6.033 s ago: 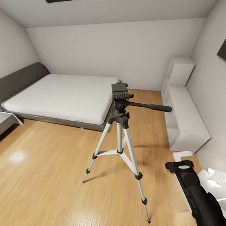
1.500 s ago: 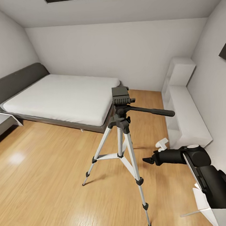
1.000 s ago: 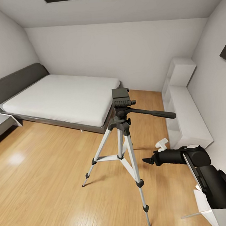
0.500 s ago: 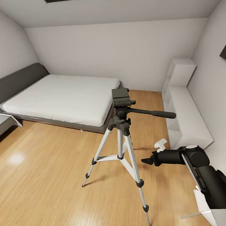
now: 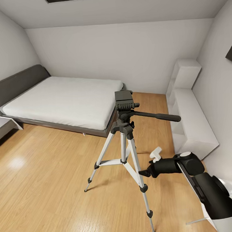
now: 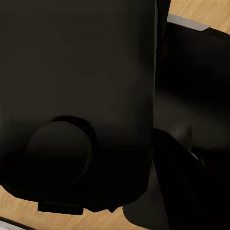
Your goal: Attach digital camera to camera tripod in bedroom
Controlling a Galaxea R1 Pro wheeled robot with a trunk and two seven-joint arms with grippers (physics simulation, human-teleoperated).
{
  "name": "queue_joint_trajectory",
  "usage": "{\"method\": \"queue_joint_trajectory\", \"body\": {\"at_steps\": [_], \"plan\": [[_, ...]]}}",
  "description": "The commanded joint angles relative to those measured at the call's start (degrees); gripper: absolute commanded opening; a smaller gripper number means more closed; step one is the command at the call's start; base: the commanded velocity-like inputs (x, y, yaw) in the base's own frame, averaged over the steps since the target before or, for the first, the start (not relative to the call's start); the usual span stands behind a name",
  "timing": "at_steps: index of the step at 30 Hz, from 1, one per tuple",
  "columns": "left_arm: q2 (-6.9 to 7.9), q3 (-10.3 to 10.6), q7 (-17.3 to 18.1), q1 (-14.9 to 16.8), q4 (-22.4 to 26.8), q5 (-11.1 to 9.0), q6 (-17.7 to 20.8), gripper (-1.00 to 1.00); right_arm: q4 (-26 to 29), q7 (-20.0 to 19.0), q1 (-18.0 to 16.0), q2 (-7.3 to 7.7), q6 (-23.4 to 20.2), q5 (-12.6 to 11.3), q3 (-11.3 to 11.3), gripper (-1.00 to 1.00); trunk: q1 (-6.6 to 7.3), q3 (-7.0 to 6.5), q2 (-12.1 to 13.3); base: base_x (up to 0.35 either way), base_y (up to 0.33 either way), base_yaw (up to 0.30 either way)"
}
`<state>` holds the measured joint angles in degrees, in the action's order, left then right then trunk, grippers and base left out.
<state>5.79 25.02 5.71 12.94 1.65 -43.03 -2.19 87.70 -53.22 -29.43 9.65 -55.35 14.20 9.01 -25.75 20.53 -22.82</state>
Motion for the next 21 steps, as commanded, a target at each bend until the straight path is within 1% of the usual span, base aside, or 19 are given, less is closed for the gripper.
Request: {"method": "queue_joint_trajectory", "body": {"at_steps": [1,2,21], "plan": [[0.01,0.5,0.3,0.0,-0.1,-0.5,-0.2,-1.0,0.1,-0.5,-0.1,0.01,-0.2,0.6,0.3,1.0,-0.03,0.09,-0.1,0.0,0.0,0.0],[0.01,0.5,0.3,0.0,-0.1,-0.5,-0.2,-1.0,0.1,-0.5,-0.1,0.0,-0.2,0.5,0.6,1.0,-0.03,0.09,-0.1,0.0,0.0,0.0],[0.01,0.5,0.3,0.0,-0.1,-0.5,-0.2,-1.0,0.2,-0.5,-0.1,-0.05,-0.3,-0.1,0.4,1.0,-0.03,0.09,-0.1,0.0,0.0,0.0]]}}
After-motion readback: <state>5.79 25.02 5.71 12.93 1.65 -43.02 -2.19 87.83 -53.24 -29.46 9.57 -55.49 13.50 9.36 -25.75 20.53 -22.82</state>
